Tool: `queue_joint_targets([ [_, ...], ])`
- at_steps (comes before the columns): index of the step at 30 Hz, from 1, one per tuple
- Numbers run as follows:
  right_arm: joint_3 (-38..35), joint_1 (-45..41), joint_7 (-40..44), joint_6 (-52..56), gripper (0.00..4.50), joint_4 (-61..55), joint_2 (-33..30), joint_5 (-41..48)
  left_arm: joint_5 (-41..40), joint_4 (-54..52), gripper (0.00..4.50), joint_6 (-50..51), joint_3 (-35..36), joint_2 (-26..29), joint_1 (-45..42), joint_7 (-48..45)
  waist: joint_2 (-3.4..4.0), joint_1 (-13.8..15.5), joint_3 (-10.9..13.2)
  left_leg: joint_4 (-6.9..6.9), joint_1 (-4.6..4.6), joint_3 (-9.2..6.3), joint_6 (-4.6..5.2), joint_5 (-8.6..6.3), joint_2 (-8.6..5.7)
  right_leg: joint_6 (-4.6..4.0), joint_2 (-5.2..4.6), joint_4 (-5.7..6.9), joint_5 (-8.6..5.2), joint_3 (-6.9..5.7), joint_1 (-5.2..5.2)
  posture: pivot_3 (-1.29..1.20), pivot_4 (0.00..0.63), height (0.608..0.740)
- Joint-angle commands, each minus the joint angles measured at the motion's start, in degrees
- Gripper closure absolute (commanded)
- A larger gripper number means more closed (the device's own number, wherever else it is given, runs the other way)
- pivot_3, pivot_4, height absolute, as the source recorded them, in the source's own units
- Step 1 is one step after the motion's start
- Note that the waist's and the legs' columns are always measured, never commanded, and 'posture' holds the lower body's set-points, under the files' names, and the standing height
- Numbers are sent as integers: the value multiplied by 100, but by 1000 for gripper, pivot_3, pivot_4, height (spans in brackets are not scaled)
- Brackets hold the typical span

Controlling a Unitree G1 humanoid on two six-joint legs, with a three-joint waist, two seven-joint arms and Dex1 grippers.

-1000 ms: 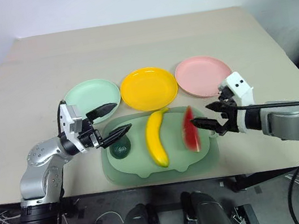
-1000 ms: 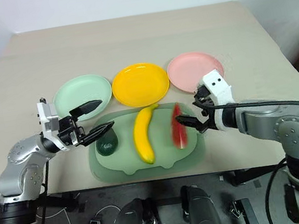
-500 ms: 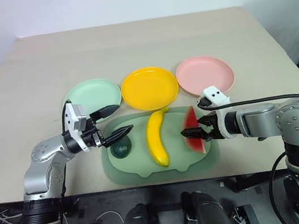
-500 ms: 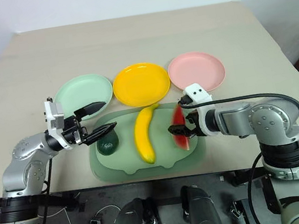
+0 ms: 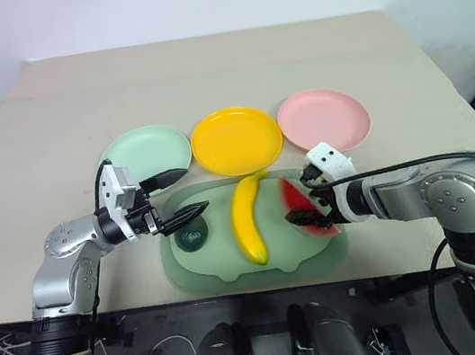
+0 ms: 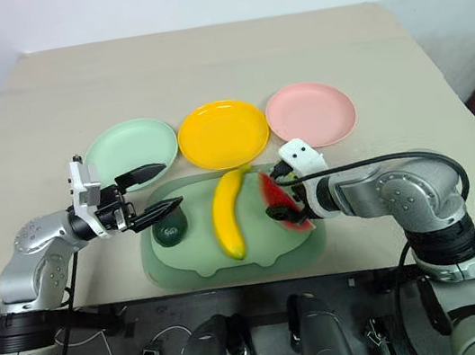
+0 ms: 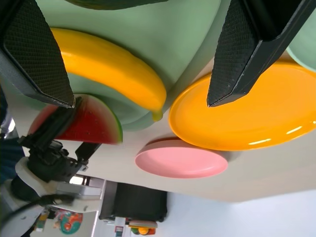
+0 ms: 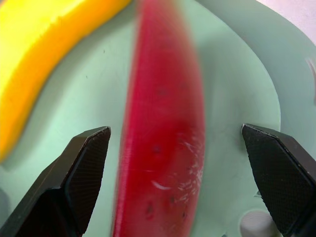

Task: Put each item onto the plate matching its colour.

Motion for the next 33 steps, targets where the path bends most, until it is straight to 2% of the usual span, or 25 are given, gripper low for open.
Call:
queue_joint_targets([
  [1,309,165,306,70,0,-13,15,-179,9,-73,6,-129,84,22,-41,-22,-2,0,-1,0,0,0,0,0,0,1,0,0,-2,0,1,0,150,696],
  [2,362,144,360,50,0,-12,0,-255,6,-65,6,-136,95,30,-32,-33,-3,0,-2,0,0,0,0,0,0,6,0,-1,-5,0,1,0,150,696],
  [4,423,100,449,10,400,23,-10,-403,11,-44,0,-160,115,56,-11,-56,-5,-2,-4,0,1,0,0,0,0,6,0,-1,-6,0,2,0,150,696],
  [6,457,75,584,-32,908,5,-17,-494,39,-16,0,-232,150,86,14,-60,-5,-8,-4,-1,1,0,0,0,0,7,0,-1,-7,0,1,0,150,696],
  [9,509,68,740,-52,1943,-40,8,-626,18,-73,0,-243,175,117,58,-40,-5,-12,-4,-6,2,0,-2,1,0,7,1,-3,-7,0,-1,0,150,696],
  [11,509,46,877,-107,2269,-65,-20,-689,-4,-184,0,-209,182,123,112,7,-7,-10,-5,-11,3,0,-4,2,0,6,1,-4,-6,0,-1,0,150,696],
  [13,446,19,1033,-172,2275,-110,-47,-715,-18,-264,0,-181,186,130,158,37,-7,-12,-5,-12,3,0,-5,3,0,6,1,-5,-6,0,-2,0,150,696],
  [18,-412,-387,1804,-628,2306,-197,-101,-379,-39,-386,0,-131,239,145,223,156,1,0,1,-13,-4,2,-5,3,-1,10,1,-5,-4,0,-11,0,150,696],
  [22,-813,-1035,2016,-1054,2306,535,-153,-601,-48,-420,0,-114,245,144,219,229,1,-1,1,-13,-3,4,-5,4,-2,10,0,-5,2,1,-11,0,150,696],
  [28,-241,-1887,2347,-2259,2306,2469,-405,-1778,-49,-456,0,-124,278,133,253,336,0,5,1,-17,-7,6,-6,4,-3,3,-1,-7,7,1,-16,0,150,696],
  [31,485,-2487,2587,-3097,2306,4090,-450,-2762,-77,-586,0,-117,285,104,348,398,3,-23,3,-19,-7,14,-6,5,-3,5,-1,-3,8,4,-21,0,150,696],
  [33,601,-2798,2609,-3595,2306,4970,-302,-3153,-97,-666,0,-103,289,83,402,442,6,-42,5,-19,-6,17,-9,7,-3,7,0,0,9,6,-23,0,150,696],
])
